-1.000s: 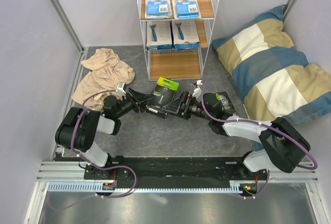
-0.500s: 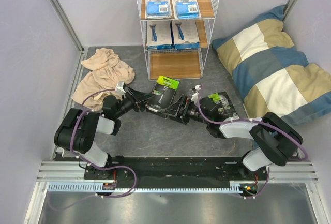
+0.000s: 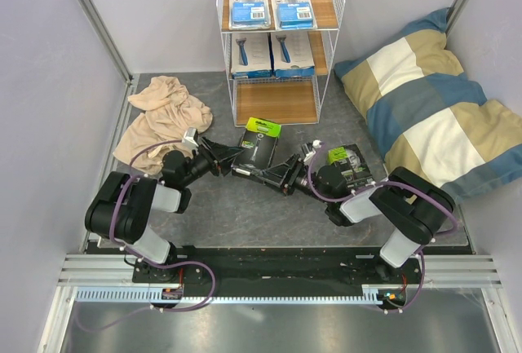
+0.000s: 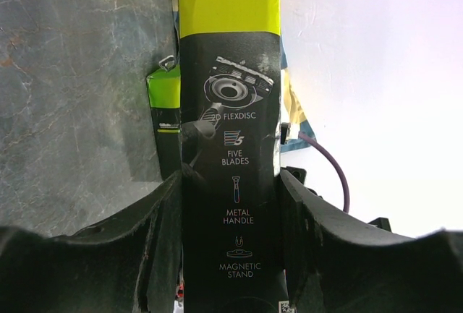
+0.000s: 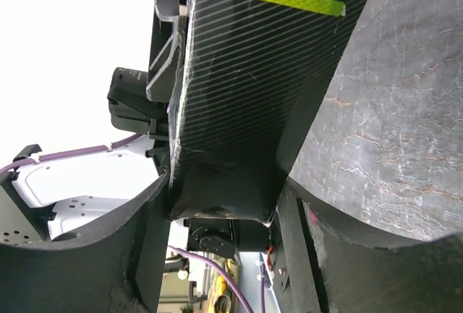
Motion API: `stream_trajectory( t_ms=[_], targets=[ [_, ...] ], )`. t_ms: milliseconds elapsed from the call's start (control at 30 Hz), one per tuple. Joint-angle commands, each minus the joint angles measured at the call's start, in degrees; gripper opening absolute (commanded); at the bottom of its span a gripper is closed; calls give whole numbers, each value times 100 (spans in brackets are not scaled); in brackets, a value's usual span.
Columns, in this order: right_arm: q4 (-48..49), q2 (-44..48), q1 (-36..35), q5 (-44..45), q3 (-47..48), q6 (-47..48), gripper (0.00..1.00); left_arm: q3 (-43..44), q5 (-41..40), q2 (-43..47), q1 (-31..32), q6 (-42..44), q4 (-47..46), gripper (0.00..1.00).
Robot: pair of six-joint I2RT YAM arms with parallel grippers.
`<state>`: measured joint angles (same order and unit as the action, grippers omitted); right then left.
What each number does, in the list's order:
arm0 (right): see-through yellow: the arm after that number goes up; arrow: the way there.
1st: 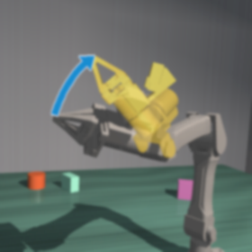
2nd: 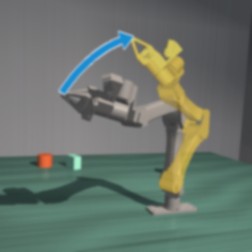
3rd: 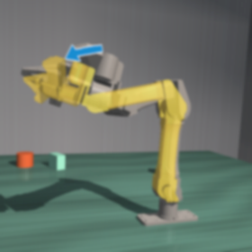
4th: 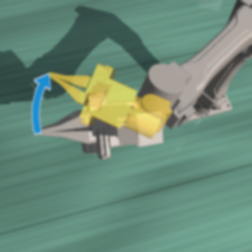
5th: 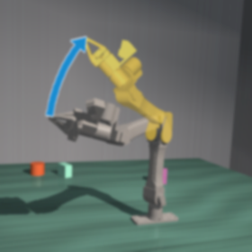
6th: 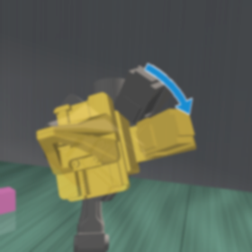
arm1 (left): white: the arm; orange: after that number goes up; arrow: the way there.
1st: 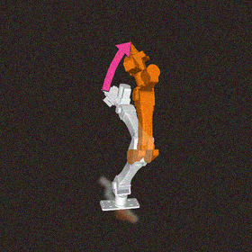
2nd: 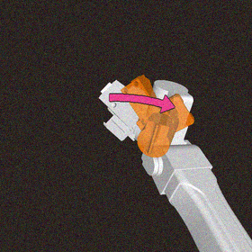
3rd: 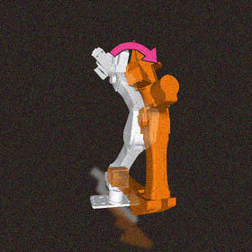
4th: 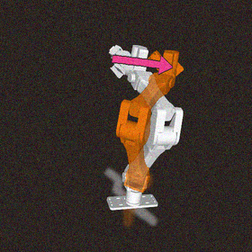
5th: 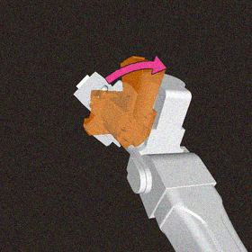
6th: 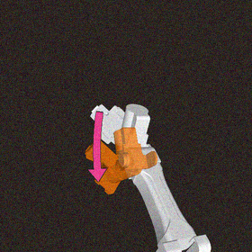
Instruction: Place and organize the shaving razors onto the shelf
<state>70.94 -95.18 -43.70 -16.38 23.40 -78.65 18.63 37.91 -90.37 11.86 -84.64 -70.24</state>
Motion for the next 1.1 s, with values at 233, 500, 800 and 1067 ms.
stream_trajectory(
  t_ms=[233,500,800,1067],
  targets=[
    [1220,263,20,57,165,-45,74,-79,-117,335,-26,-211,-2495,2],
    [1537,210,11,12,112,-115,88,-18,-108,283,-25,-228,-2495,2],
    [1054,166,20,109,323,-80,73,-61,-82,362,36,-211,-2495,2],
    [527,447,116,399,236,95,42,-237,-3,423,97,-132,-2495,2]
  ],
)
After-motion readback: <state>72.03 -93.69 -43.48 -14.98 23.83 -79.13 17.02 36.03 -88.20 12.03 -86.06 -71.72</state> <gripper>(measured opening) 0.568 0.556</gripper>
